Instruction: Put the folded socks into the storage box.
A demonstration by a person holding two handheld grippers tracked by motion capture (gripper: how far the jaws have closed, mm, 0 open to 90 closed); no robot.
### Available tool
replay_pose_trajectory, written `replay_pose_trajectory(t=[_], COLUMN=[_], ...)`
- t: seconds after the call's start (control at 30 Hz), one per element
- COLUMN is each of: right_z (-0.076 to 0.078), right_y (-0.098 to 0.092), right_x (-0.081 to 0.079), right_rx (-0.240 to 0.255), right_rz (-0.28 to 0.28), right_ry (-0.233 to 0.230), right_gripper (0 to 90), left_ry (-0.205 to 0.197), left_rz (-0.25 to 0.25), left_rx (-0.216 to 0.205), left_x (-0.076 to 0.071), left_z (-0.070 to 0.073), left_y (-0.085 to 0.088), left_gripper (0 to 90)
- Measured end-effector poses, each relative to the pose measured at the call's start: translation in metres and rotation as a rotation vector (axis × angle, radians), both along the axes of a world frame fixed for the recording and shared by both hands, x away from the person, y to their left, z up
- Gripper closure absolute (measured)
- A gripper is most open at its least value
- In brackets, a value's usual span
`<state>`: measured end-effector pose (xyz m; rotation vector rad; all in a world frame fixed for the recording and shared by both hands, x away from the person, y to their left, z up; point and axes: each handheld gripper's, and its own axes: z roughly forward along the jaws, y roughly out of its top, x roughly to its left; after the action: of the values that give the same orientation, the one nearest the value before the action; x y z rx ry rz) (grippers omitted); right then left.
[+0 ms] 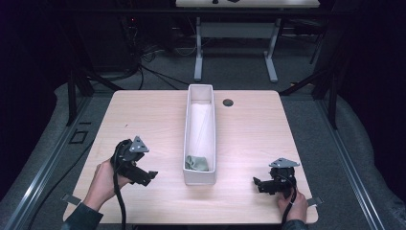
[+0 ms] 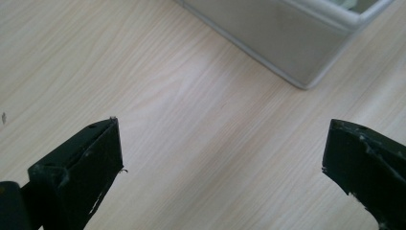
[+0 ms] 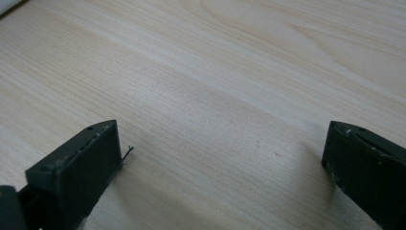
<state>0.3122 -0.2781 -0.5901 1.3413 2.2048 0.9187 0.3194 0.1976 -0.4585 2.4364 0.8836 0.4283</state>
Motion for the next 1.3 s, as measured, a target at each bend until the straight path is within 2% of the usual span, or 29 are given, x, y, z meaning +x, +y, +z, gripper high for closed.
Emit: replay_pose_trajectory(t=[0.1, 0.13, 0.17, 0.27, 0.33, 0.37, 0.4, 0.5, 0.53, 0.57, 0.77, 0.87, 0.9, 1.1, 1.2, 1.3], right_z=[0.0, 0.0, 0.0, 0.0, 0.0, 0.0, 0.0, 0.0, 0.0, 0.0, 0.0, 0.0, 0.0, 0.0, 0.0, 0.0], right_y=[0.0, 0.0, 0.0, 0.0, 0.0, 0.0, 0.0, 0.0, 0.0, 0.0, 0.0, 0.0, 0.0, 0.0, 0.0, 0.0], right_x=[0.0, 0.0, 0.0, 0.0, 0.0, 0.0, 0.0, 0.0, 0.0, 0.0, 0.0, 0.0, 0.0, 0.0, 0.0, 0.0], right_rx=[-0.002, -0.001, -0.001, -0.001, 0.001, 0.0, 0.0, -0.001, -0.001, -0.001, -0.001, 0.0, 0.0, 0.0, -0.001, 0.001], right_rz=[0.0, 0.0, 0.0, 0.0, 0.0, 0.0, 0.0, 0.0, 0.0, 0.0, 0.0, 0.0, 0.0, 0.0, 0.0, 0.0], right_ry=[-0.001, -0.001, -0.001, -0.001, 0.001, 0.0, 0.0, -0.001, -0.001, -0.001, -0.001, 0.0, 0.0, 0.0, -0.001, 0.0], right_gripper=[0.0, 0.0, 0.0, 0.0, 0.0, 0.0, 0.0, 0.0, 0.0, 0.0, 0.0, 0.0, 0.0, 0.0, 0.0, 0.0], left_ry=[0.008, 0.012, 0.012, 0.023, 0.025, 0.035, 0.035, 0.055, 0.066, 0.066, 0.095, 0.088, 0.08, 0.061, 0.024, -0.013], left_rz=[0.028, 0.048, 0.048, 0.073, 0.094, 0.112, 0.112, 0.142, 0.163, 0.163, 0.213, 0.232, 0.252, 0.288, 0.307, 0.312], left_rx=[-0.005, -0.023, -0.023, -0.054, -0.059, -0.072, -0.072, -0.079, -0.086, -0.086, -0.11, -0.118, -0.121, -0.123, -0.137, -0.17], left_x=[0.001, 0.002, 0.002, 0.006, 0.008, 0.01, 0.01, 0.013, 0.015, 0.015, 0.018, 0.018, 0.018, 0.019, 0.018, 0.017], left_z=[-0.01, -0.018, -0.018, -0.031, -0.04, -0.048, -0.048, -0.064, -0.074, -0.074, -0.1, -0.107, -0.112, -0.121, -0.124, -0.128], left_y=[0.011, 0.018, 0.018, 0.03, 0.036, 0.041, 0.041, 0.048, 0.052, 0.052, 0.06, 0.064, 0.068, 0.074, 0.077, 0.08], left_gripper=[0.1, 0.0, 0.1, 0.0, 0.0, 0.0, 0.0, 0.0, 0.0, 0.0, 0.0, 0.0, 0.0, 0.0, 0.0, 0.0])
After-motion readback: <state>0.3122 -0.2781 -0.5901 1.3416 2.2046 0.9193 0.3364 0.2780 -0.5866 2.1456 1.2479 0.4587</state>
